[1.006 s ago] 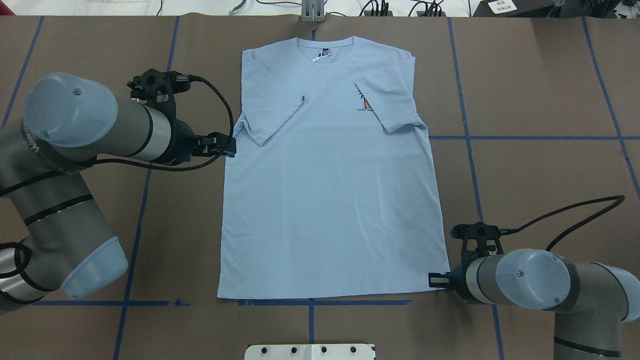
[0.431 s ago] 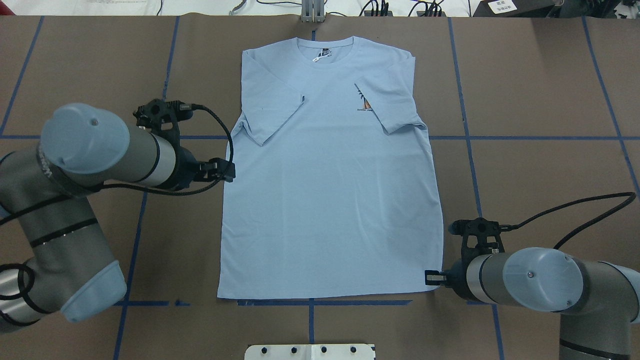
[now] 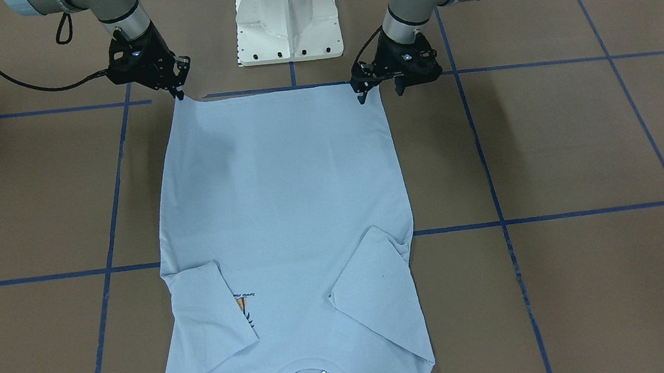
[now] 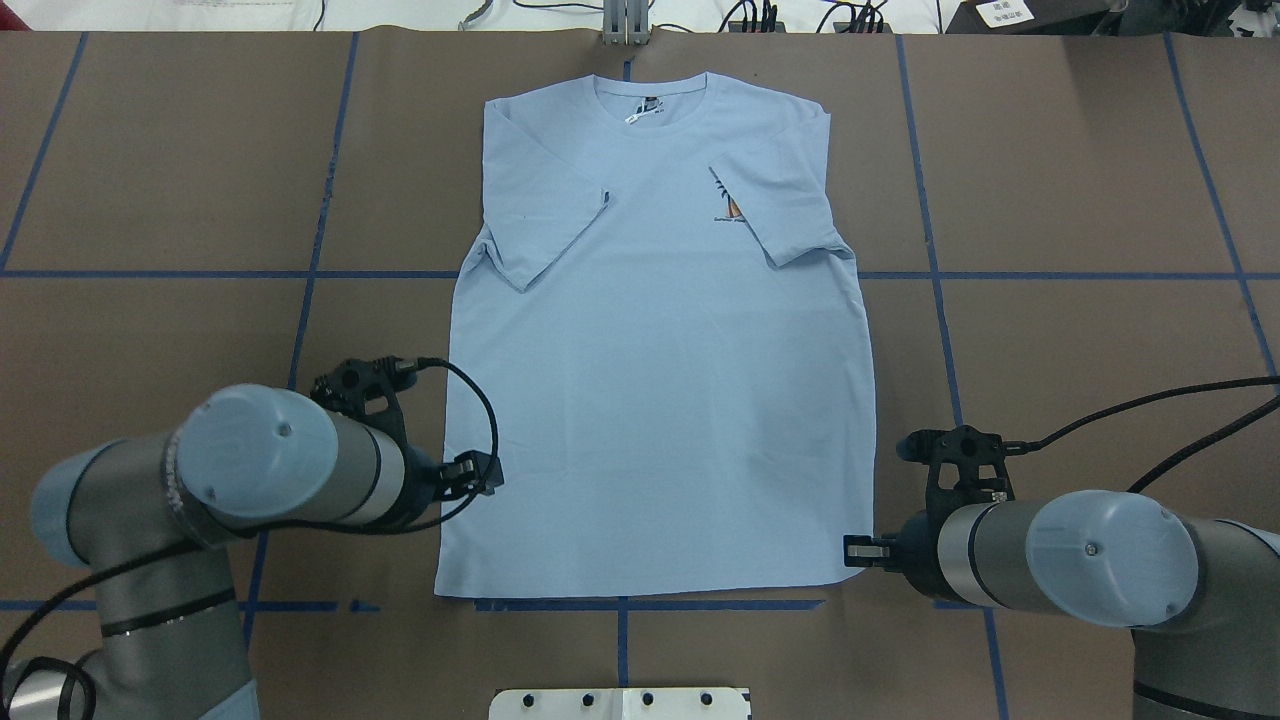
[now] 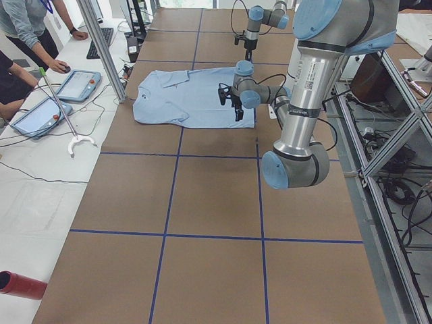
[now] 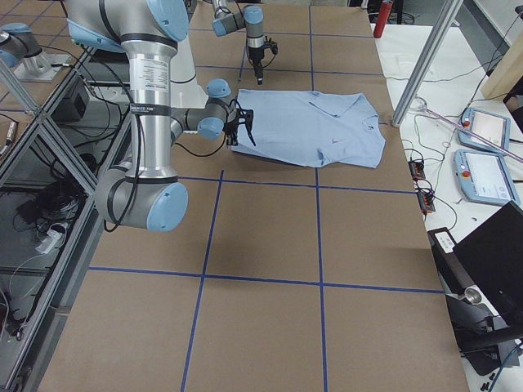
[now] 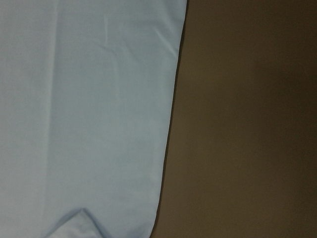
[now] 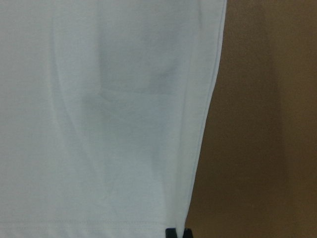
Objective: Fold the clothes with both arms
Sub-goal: 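Move both grippers to the hem corners nearest the robot and grasp them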
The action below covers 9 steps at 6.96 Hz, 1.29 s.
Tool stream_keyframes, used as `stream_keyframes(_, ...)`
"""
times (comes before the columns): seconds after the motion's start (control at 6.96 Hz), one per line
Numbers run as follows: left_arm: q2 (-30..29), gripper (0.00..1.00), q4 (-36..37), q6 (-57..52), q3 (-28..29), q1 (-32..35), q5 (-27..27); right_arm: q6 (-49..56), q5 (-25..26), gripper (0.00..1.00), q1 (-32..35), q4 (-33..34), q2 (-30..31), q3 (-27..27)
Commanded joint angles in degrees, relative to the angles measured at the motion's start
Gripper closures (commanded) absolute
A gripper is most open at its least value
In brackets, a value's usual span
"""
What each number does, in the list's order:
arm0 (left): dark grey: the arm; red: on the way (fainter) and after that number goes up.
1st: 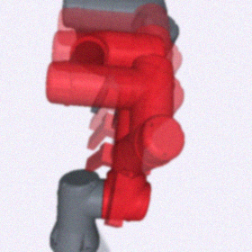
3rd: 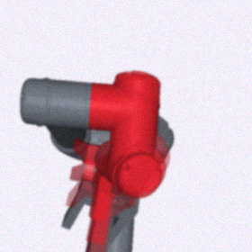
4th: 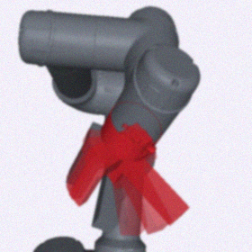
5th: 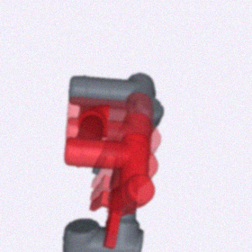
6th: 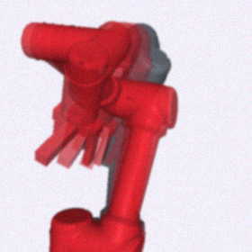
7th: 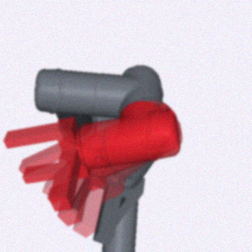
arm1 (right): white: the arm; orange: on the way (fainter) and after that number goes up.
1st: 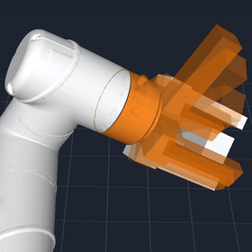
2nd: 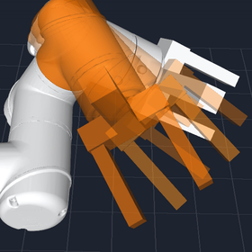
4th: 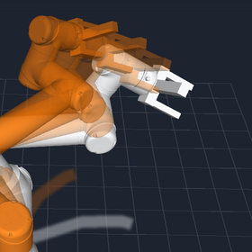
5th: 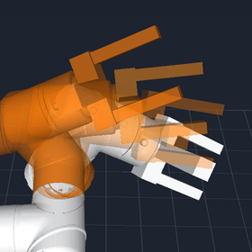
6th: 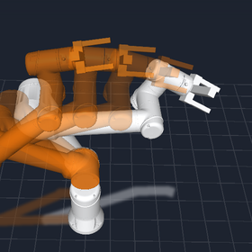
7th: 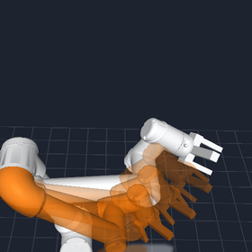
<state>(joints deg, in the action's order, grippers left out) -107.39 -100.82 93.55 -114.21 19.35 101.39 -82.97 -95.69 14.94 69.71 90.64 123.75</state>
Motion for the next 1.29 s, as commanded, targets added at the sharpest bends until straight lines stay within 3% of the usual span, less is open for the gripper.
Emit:
stream_keyframes(0.0,0.87,0.05,1.59,7.59,0.48,-7.46,-3.2,0.0,-0.11,1.0,0.18,-0.01,-0.11,0.18)
stream_keyframes(0.43,0.78,0.18,2.65,7.79,1.09,-8.28,-5.66,0.0,-0.2,1.0,0.18,-0.1,-0.38,0.09)
stream_keyframes(0.86,0.86,0.21,3.79,7.61,2.15,-8.28,-7.25,0.0,-0.38,1.0,0.18,-0.1,-0.55,0.0)
stream_keyframes(1.01,0.78,0.26,3.79,7.79,2.15,-8.37,-7.26,0.0,-0.38,1.0,0.18,-0.1,-0.38,0.09)
stream_keyframes(1.15,0.69,0.39,4.05,7.79,1.98,-8.37,-7.26,0.0,-0.38,1.0,0.27,-0.1,-0.2,0.09)
